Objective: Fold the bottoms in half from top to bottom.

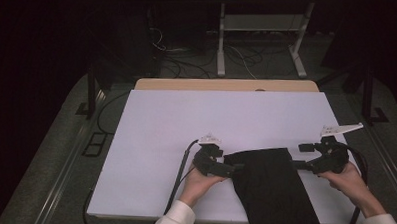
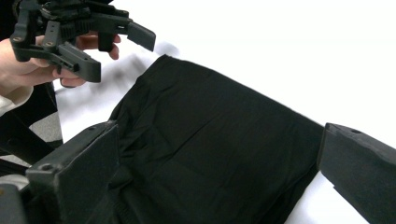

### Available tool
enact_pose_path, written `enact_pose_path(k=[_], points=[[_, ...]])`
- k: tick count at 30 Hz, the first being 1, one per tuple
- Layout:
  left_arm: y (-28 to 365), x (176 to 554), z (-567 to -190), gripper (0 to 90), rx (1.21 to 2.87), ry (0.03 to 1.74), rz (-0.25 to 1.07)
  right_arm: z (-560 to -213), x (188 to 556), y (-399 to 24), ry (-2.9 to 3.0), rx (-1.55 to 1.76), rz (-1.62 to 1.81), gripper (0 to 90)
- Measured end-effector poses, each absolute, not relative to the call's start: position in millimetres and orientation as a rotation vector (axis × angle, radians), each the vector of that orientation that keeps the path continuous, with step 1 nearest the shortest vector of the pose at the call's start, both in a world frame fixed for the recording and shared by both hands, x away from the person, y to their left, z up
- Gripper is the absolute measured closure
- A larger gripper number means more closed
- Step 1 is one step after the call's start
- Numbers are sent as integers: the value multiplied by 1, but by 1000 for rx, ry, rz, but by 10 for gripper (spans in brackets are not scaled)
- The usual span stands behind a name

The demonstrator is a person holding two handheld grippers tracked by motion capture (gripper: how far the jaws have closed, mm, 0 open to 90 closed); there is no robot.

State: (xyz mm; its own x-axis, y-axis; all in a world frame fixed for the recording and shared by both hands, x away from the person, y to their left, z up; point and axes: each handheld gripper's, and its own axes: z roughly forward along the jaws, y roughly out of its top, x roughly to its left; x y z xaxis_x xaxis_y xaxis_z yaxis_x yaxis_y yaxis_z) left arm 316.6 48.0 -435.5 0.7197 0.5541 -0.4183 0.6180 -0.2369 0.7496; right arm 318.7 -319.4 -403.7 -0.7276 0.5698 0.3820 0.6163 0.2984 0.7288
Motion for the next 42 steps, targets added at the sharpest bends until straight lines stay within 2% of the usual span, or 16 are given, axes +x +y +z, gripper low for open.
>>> enact_pose_path(k=[30, 40, 42], points=[[44, 338, -455, 0, 1884, 965, -127, -429, 362, -317, -2511, -1250, -1325, 0], [43, 340, -460, 119, 1874, 947, -135, -443, 372, -320, -2499, -1243, -1278, 140], [42, 341, -462, 136, 1879, 947, -140, -447, 375, -321, -2500, -1243, -1268, 144]])
